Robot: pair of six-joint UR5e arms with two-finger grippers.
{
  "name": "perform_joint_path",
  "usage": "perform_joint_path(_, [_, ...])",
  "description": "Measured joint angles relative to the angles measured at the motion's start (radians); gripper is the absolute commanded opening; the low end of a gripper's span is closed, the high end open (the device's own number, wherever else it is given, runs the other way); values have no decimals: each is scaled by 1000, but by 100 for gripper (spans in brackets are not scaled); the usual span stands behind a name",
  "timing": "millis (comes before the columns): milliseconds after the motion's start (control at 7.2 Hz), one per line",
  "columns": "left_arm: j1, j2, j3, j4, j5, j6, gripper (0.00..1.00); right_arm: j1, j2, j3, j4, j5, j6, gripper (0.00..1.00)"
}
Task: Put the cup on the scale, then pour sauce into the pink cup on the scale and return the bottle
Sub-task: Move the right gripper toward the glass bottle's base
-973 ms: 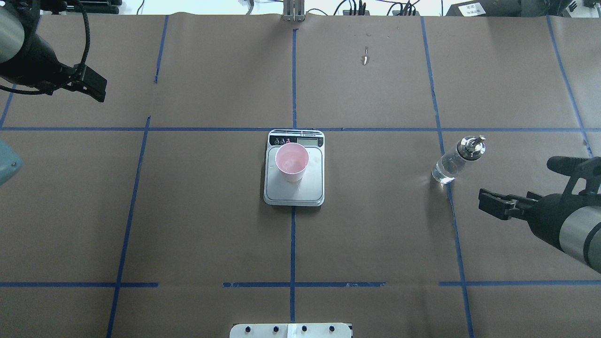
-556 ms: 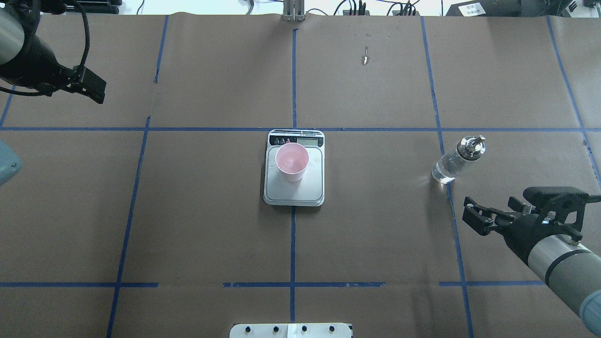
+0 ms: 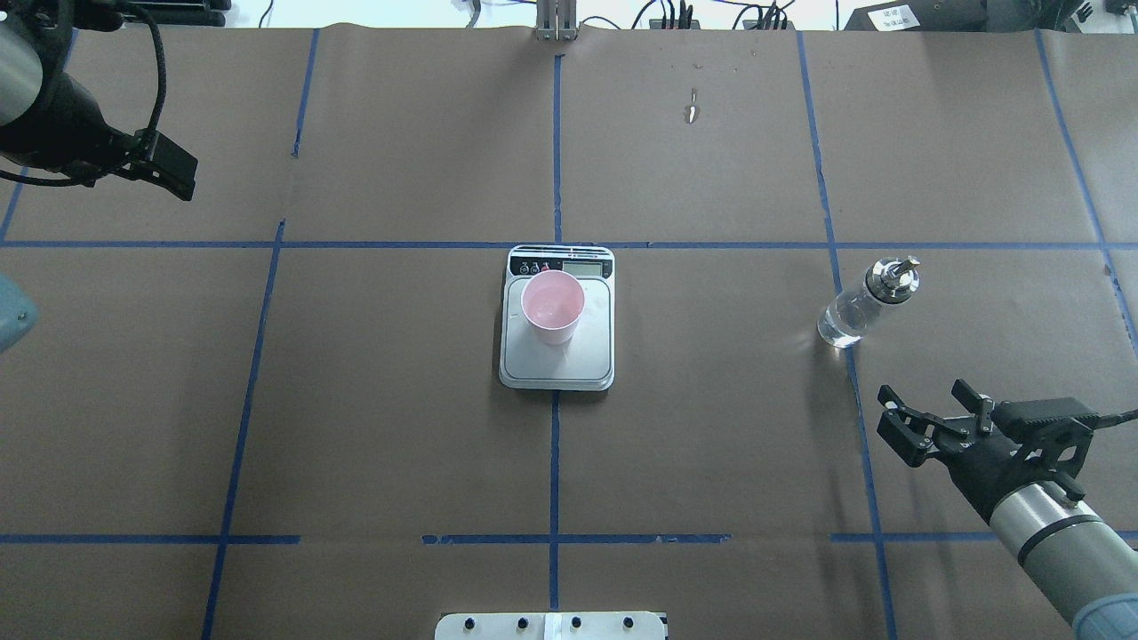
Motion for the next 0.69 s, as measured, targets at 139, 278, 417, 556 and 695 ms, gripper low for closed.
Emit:
perform_joint_path(139, [0, 0, 1, 0, 1, 0, 100, -4, 18, -28, 5, -47, -30, 100])
perform_joint_path(278, [1, 0, 2, 0, 1, 0, 100, -6, 65, -68, 7, -96, -48, 100])
perform_joint_path(417, [2, 0, 5, 0, 2, 0, 100, -6, 118, -114, 9, -134, -56, 100])
perform_joint_path(556, [2, 0, 7, 0, 1, 0, 100, -6, 147, -143, 10, -154, -59, 100])
perform_joint_path(695, [2, 0, 8, 0, 1, 0, 100, -6, 159, -158, 10, -165, -60, 100])
